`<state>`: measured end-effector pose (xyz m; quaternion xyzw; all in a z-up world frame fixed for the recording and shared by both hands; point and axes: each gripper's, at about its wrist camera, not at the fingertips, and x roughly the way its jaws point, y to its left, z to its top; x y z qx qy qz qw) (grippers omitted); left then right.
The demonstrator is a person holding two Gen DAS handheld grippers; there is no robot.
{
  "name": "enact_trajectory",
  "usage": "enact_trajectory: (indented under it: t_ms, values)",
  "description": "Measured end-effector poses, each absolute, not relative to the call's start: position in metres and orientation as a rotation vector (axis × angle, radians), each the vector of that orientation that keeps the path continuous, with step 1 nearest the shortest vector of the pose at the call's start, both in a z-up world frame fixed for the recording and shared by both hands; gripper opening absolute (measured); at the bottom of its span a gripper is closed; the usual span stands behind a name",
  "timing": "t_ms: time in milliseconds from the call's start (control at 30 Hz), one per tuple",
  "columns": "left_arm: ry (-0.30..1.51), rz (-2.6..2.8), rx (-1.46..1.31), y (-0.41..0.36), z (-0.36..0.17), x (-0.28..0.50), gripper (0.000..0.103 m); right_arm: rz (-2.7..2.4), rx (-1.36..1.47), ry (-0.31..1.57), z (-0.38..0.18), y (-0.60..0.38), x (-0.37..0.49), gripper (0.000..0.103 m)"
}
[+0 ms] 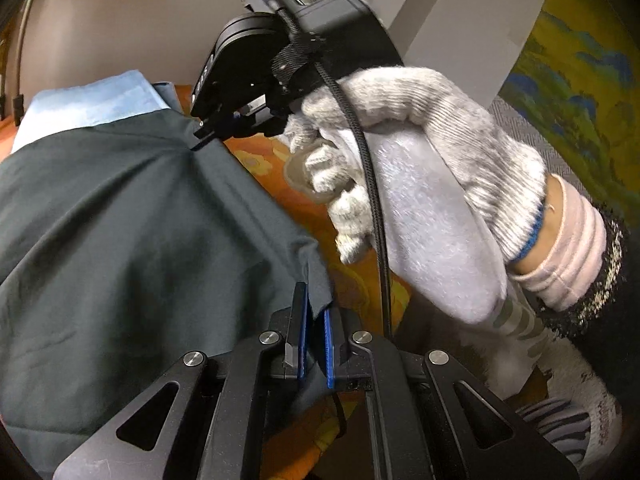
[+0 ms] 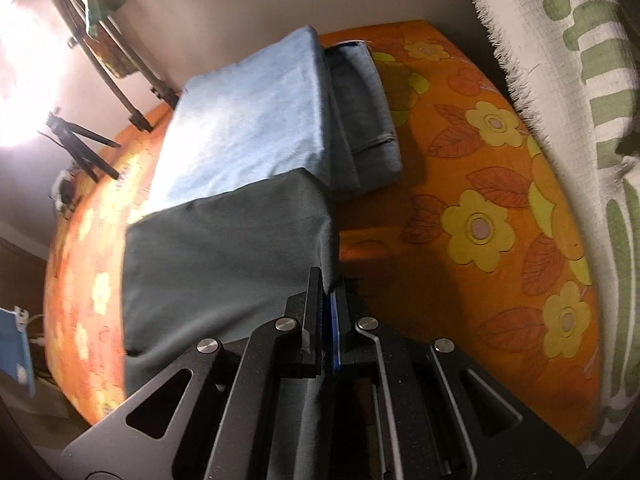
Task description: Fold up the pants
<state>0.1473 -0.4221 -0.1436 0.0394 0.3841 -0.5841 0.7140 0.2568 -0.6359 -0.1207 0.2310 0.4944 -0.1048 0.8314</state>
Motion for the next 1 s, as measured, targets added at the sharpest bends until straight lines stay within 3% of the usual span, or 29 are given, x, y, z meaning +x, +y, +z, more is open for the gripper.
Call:
enact_trajectory:
  t_ms: [100,167,267,500,733,1000]
  values:
    - [0.877,-1.291,0.113,-0.422,-0.144,0.143,0.011,-0.272,0.493,1.063,-0.122,-0.644,0.254,0.009]
    - [0.879,-1.289,0.125,-0.422,-0.145,0.137,0.022,-0.3,0.491,1.064,-0.118,-0.65,0.249,0.013]
    - [0.868,-1.269,0.145,-0.406,-0.138,0.133,0.031,-0.299,0.481,1.023,-0.1,-0.651,0.241,0.014]
    - [0.82,-1.139,0.159,-0.356,-0.122,0.141,0.032,-0.171,0.414,0.905,-0.047,-0.617,0.237,0.038]
    - [0.807,-1.001,0.183,-0.305,-0.122,0.159,0.032,-0.023,0.277,0.867,-0.023,-0.554,0.263,0.044]
    - [0.842,-0.914,0.162,-0.271,-0.137,0.173,0.032,0.139,0.166,0.893,-0.032,-0.487,0.312,0.053]
